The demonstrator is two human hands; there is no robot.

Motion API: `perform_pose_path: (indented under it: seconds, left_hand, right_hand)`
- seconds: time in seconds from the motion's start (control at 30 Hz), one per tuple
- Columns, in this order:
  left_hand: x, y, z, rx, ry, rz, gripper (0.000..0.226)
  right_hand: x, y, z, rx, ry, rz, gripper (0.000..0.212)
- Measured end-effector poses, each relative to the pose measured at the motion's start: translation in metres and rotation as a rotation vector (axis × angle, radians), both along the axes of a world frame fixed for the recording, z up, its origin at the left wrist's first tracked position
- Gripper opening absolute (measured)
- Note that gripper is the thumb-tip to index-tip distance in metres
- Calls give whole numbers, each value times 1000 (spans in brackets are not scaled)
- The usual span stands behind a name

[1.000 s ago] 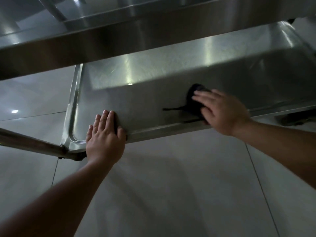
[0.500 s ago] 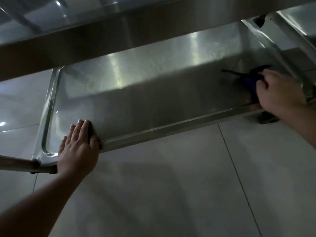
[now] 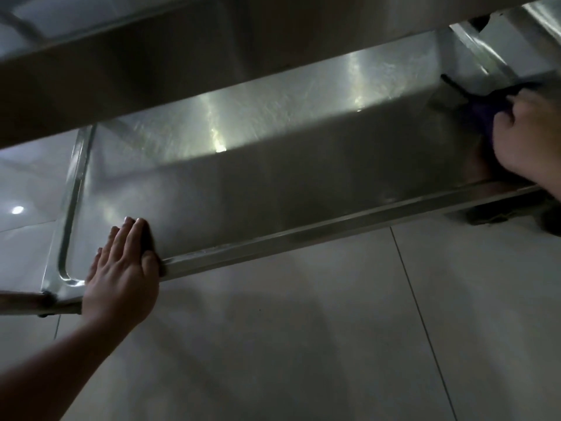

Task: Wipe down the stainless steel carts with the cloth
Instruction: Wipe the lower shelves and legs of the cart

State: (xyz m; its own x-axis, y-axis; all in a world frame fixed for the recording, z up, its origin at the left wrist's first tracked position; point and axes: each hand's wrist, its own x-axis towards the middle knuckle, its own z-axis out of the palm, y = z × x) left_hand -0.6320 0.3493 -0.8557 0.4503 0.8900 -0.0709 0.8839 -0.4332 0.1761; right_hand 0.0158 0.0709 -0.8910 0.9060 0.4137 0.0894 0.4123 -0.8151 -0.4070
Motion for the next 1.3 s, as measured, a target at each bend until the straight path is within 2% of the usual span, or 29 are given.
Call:
perform_pose_path:
  seconds: [0.13, 0.23, 0.37, 0.53, 0.63, 0.73, 0.83, 1.03, 1.17, 1.3]
  left_hand:
    - [5, -4, 6, -22, 0, 16, 73]
    - [5, -4, 10, -62, 17, -11, 75]
    - [6, 6, 18, -144, 42, -42, 68]
    - [-19, 13, 42, -217, -2, -111, 66]
    - [-51, 6, 50, -234, 17, -166, 68]
    - [-87, -2, 52, -173, 1, -242, 73]
    - [-130, -9, 44, -136, 61, -325, 85]
    - [-210, -11, 18, -133, 170, -382, 94]
    - [-245, -4, -2, -179, 261, -263, 97]
    - [-253, 14, -14, -252, 264, -92, 99]
  right_hand:
    - [-117, -13, 18, 7, -184, 276, 48]
    - [-216, 11, 34, 80, -197, 449, 48]
    - [-328, 58, 45, 58, -171, 734, 48]
    - [-395, 92, 42, -8, -224, 1038, 52]
    - [-412, 111, 47, -46, -220, 1107, 51]
    - [-431, 133, 54, -153, -148, 1182, 54]
    - [-461, 160, 61, -225, -102, 1226, 57]
    - [-539, 223, 67, -267, -60, 1346, 60]
    - [-596, 261, 68, -244, 9, 1360, 58]
    - [-625, 298, 76, -199, 138, 1315, 53]
